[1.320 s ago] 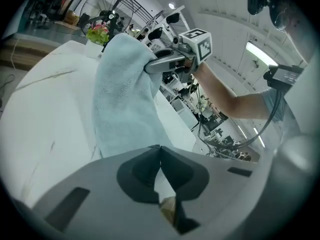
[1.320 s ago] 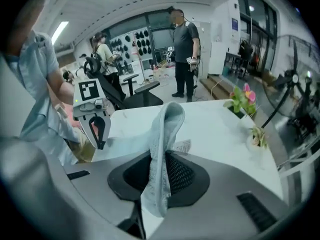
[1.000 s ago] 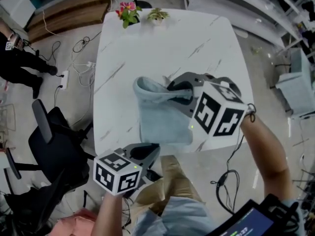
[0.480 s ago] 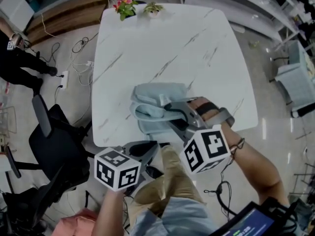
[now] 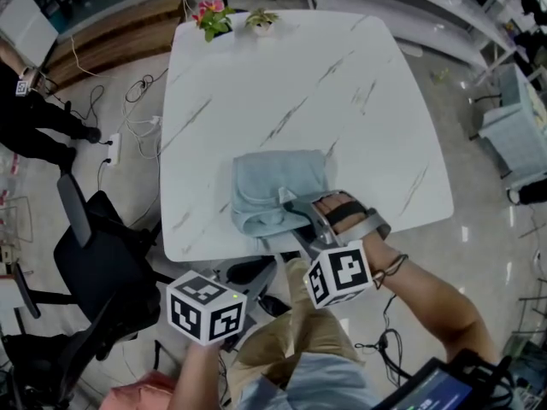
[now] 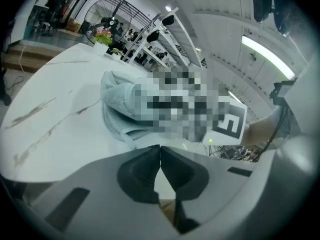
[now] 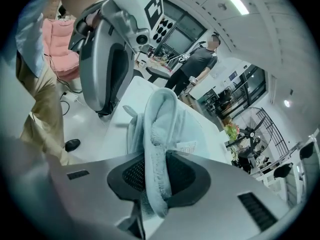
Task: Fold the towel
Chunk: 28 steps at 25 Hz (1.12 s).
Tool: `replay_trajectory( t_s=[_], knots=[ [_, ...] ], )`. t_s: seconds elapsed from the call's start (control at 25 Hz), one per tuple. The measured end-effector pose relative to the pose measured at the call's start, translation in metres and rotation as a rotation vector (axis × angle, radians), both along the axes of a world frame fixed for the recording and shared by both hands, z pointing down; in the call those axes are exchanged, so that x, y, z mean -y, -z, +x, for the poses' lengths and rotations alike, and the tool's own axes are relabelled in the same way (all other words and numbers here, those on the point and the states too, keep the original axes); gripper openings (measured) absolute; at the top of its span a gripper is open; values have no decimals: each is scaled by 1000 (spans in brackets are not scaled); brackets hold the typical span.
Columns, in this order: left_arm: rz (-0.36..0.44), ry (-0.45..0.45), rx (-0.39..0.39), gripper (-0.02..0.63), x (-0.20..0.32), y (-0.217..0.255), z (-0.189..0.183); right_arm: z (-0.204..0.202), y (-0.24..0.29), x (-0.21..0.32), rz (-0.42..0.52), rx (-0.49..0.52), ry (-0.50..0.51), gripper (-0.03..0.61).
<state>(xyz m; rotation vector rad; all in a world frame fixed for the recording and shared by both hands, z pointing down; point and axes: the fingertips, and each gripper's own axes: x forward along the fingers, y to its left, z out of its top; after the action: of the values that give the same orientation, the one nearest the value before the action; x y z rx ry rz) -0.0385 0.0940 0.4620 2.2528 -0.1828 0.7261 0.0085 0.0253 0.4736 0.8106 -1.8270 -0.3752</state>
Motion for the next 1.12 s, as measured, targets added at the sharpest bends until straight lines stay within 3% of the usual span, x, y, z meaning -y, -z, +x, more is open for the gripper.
replay_trajectory(
  t_s=[0.12,0.36,0.48,0.6,0.68,0.8,0.88,0.92,1.12],
  knots=[
    [-1,9,-11,8,2,0,3,-2,2,-2,-14,26,4,115],
    [0,-2,-14,8,3,-5,18,-5,39,-28,-173,182,48,282],
    [0,-2,-14,8,3,-6,23,-3,66,-33,-249,366,60,291],
    [2,-1,-13,8,3,-7,26,6,83,-20,-288,559,5,281],
    [0,-4,-9,8,2,-10,28,11,77,-9,-334,606,-38,264],
    [5,-10,5,8,2,-14,32,10,50,-7,-437,561,-47,250],
    [6,-4,9,8,3,-16,33,5,40,-12,-452,504,-4,151],
    [5,0,8,8,4,-16,33,1,41,-15,-427,476,30,63],
    [1,13,14,8,8,-22,30,-10,36,-34,-245,289,177,41]
  ],
)
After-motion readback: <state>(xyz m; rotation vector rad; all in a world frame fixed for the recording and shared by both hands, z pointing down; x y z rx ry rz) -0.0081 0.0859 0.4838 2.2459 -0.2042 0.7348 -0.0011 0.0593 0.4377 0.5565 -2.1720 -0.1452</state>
